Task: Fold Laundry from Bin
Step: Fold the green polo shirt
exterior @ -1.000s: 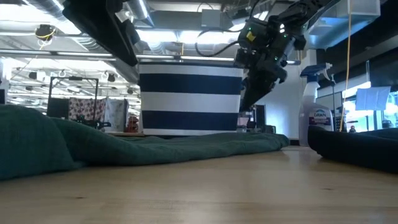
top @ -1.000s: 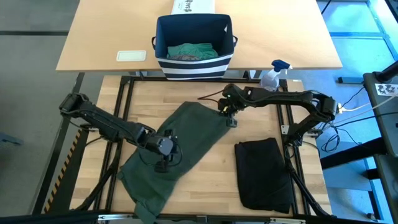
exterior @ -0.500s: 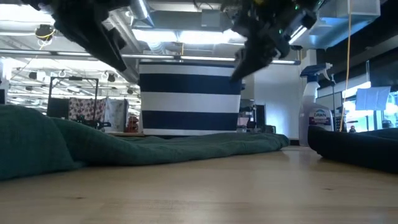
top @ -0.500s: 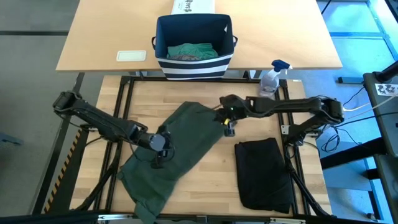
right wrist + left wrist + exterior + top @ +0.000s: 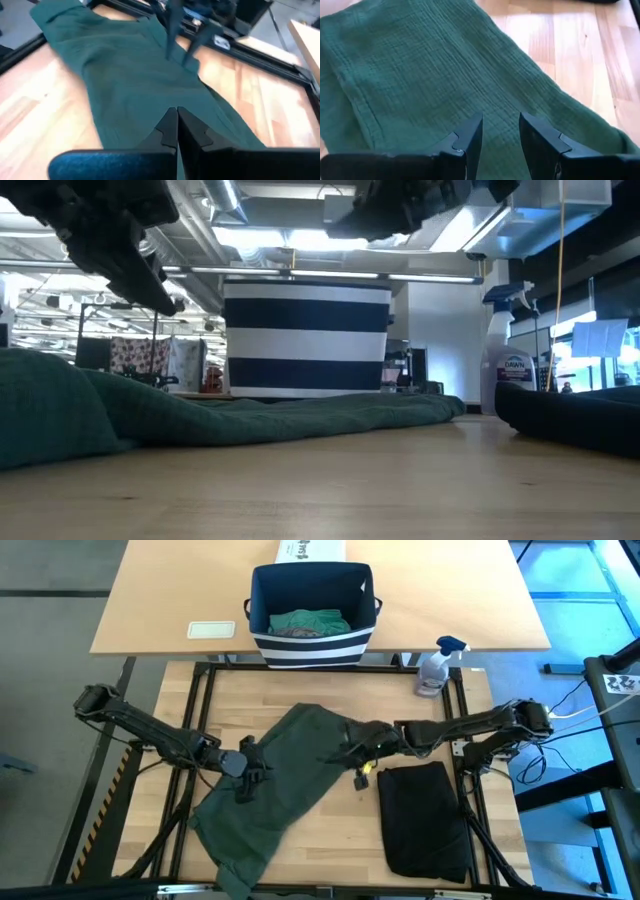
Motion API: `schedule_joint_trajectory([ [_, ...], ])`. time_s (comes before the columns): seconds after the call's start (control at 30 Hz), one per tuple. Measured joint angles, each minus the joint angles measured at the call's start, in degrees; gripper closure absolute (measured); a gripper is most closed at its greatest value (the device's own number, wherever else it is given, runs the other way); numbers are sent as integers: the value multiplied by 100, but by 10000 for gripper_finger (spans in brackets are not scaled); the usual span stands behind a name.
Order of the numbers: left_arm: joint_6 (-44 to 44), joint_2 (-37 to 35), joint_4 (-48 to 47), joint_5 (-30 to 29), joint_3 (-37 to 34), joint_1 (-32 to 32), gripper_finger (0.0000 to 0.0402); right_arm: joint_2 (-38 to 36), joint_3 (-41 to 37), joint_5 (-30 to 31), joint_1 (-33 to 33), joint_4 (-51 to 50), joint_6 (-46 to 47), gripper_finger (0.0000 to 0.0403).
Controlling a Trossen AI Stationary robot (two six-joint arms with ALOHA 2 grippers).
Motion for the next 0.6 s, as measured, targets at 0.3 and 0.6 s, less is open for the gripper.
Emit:
schedule_joint_trajectory([
  [0.3,-149,2,-217,84,-3,2,278,838,-4,-103,568,1031,35,400],
  [0.6,-736,77,-705,547,-3,2,278,1694,-5,290,968,1697,68,400],
])
